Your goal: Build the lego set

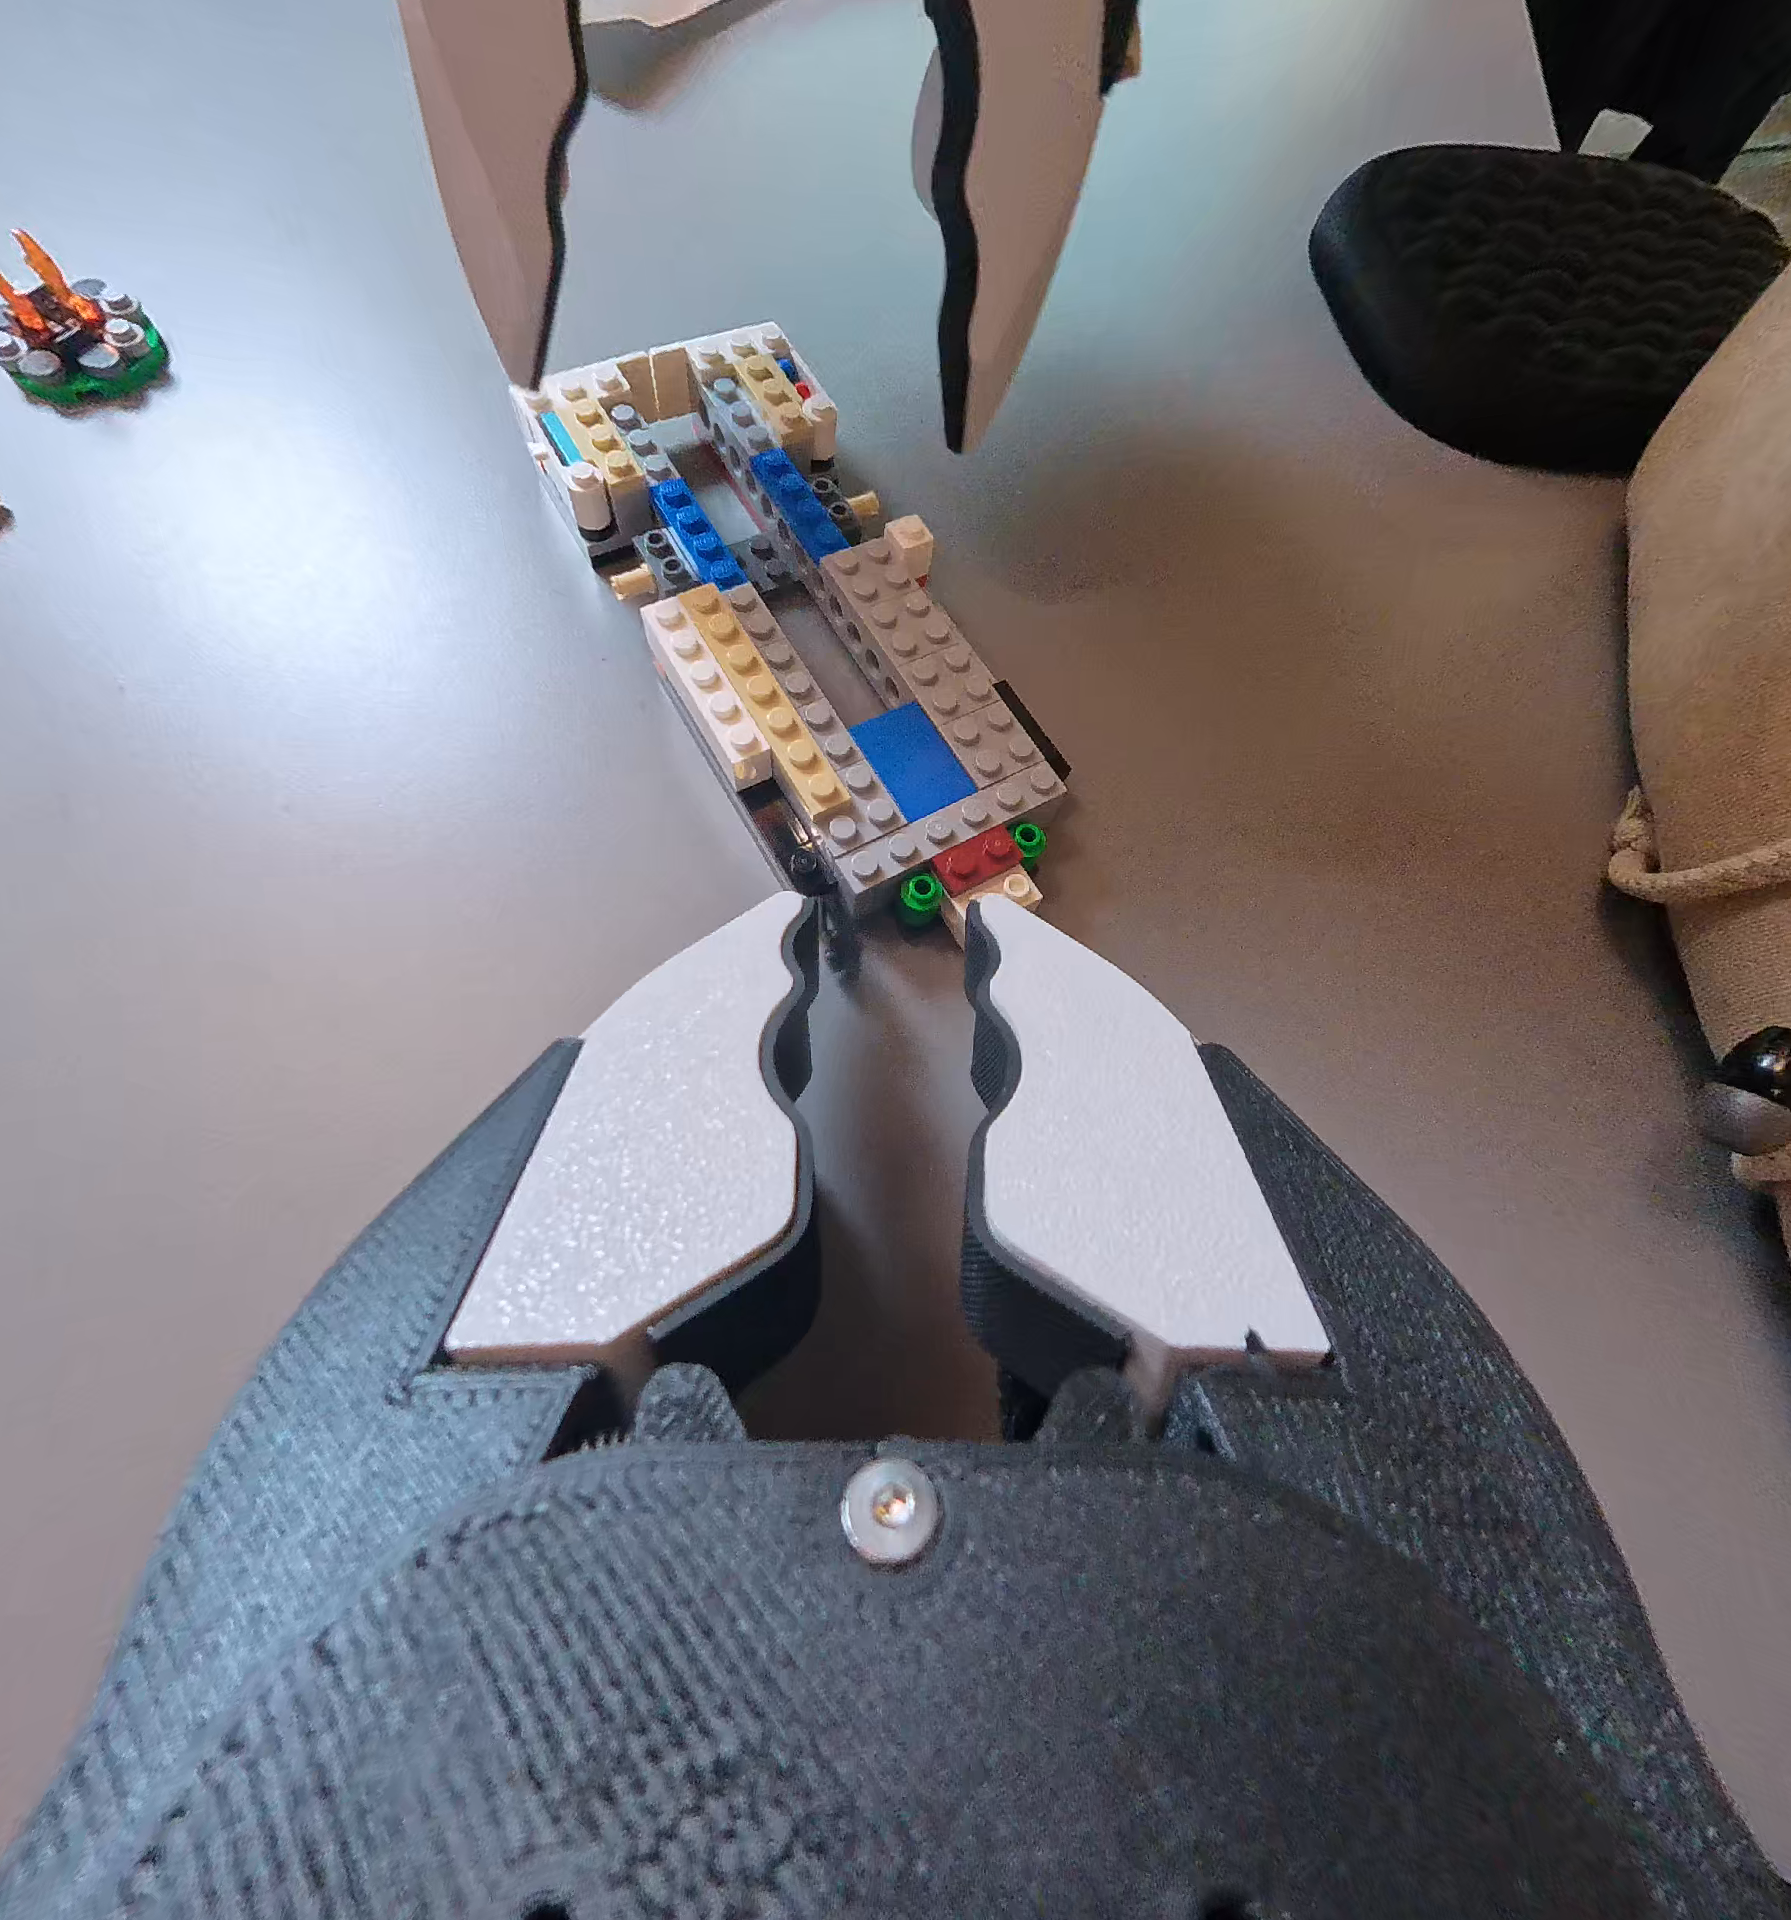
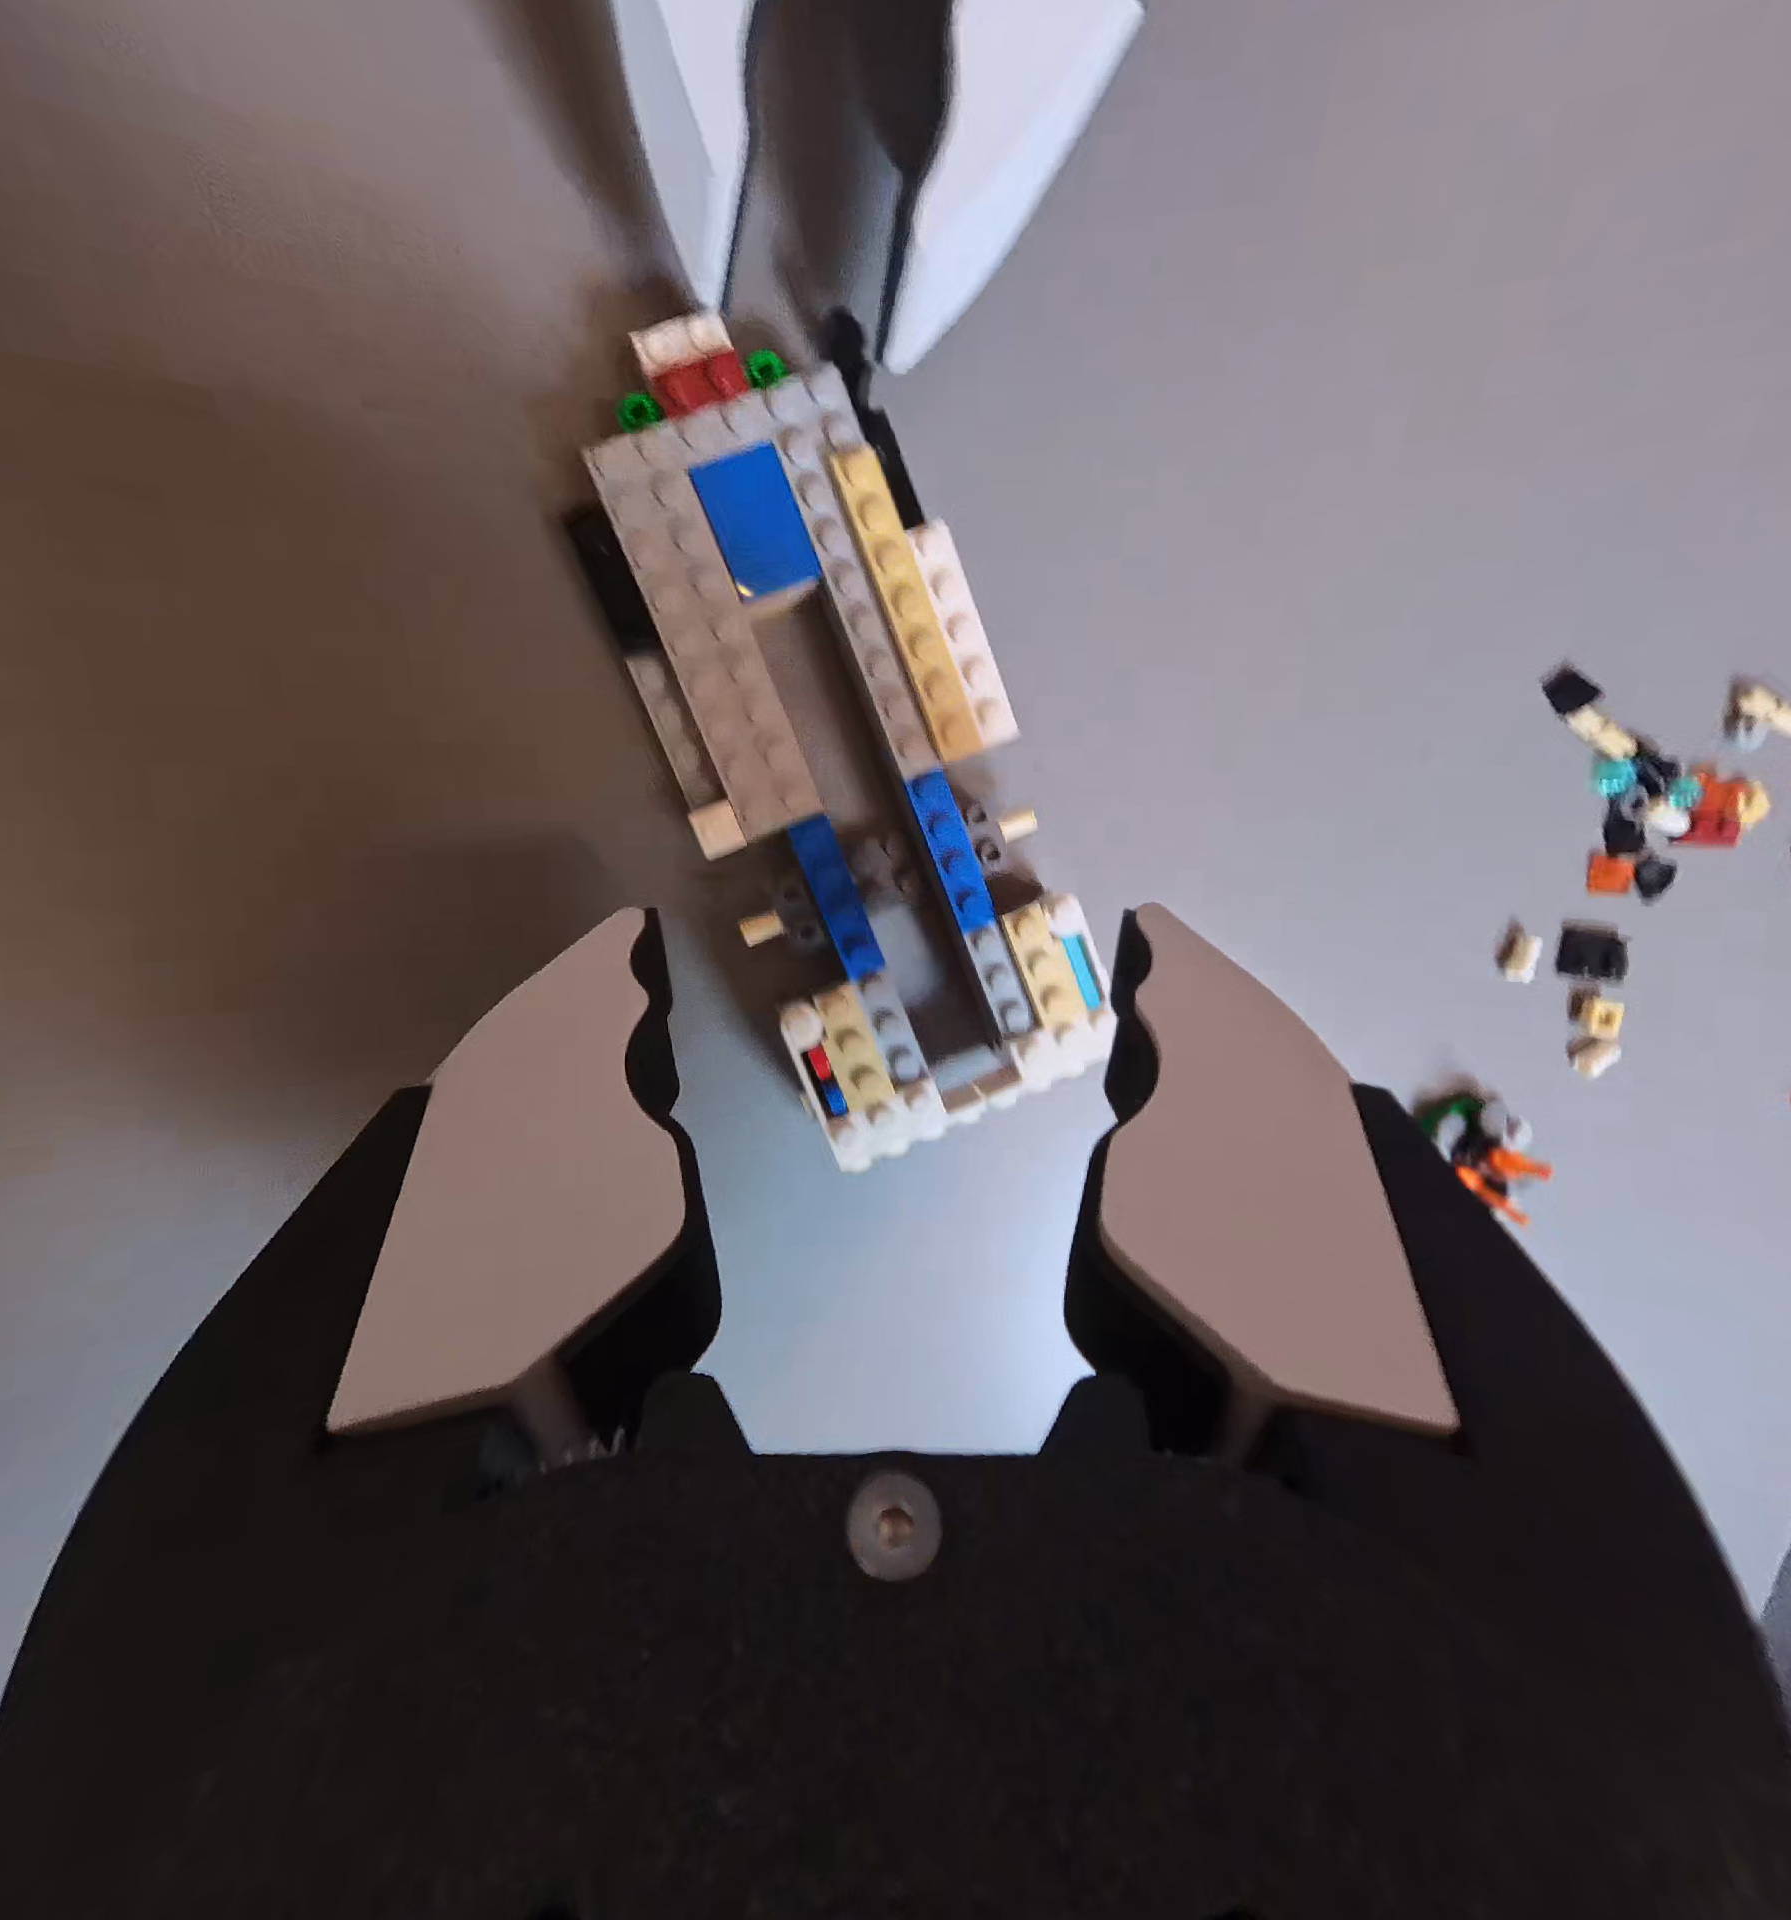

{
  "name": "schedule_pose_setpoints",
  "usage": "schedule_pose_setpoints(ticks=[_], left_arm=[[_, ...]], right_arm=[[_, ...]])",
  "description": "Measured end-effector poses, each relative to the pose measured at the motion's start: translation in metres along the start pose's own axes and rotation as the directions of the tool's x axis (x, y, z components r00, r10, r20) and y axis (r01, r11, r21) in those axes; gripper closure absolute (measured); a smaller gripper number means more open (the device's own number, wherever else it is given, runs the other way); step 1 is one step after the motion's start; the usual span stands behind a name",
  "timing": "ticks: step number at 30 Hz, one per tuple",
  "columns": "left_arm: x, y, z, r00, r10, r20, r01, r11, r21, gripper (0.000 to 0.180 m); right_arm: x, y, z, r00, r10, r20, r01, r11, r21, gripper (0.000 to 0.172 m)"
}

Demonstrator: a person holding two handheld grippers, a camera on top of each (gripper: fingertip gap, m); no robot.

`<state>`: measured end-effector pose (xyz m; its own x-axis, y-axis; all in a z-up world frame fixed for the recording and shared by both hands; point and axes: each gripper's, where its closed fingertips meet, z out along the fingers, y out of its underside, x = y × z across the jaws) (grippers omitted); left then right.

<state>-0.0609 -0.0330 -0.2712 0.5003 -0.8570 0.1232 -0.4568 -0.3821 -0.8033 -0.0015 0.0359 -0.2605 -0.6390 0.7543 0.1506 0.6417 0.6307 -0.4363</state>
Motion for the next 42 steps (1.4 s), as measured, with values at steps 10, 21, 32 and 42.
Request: schedule_pose_setpoints(ticks=[10, 21, 32, 42], left_arm=[[-0.001, 0.001, -0.005, 0.999, 0.037, 0.04, -0.036, 0.999, -0.009, 0.155], [-0.013, 0.008, -0.005, 0.969, 0.172, 0.175, -0.155, 0.982, -0.11, 0.176], [-0.021, -0.078, -0.054, 0.572, 0.496, 0.653, -0.592, 0.801, -0.09, 0.176], [0.015, -0.103, -0.041, 0.227, 0.677, 0.7, -0.792, 0.547, -0.273, 0.176]], right_arm=[[-0.01, -0.026, 0.034, 0.975, -0.155, 0.161, 0.173, 0.979, -0.104, 0.089], [-0.014, -0.047, 0.015, 0.995, 0.012, 0.099, -0.023, 0.994, 0.109, 0.1], [0.002, -0.094, -0.035, 0.747, 0.629, 0.215, -0.553, 0.408, 0.727, 0.129], [-0.008, -0.112, -0.06, 0.765, 0.578, 0.284, -0.524, 0.303, 0.796, 0.145]])
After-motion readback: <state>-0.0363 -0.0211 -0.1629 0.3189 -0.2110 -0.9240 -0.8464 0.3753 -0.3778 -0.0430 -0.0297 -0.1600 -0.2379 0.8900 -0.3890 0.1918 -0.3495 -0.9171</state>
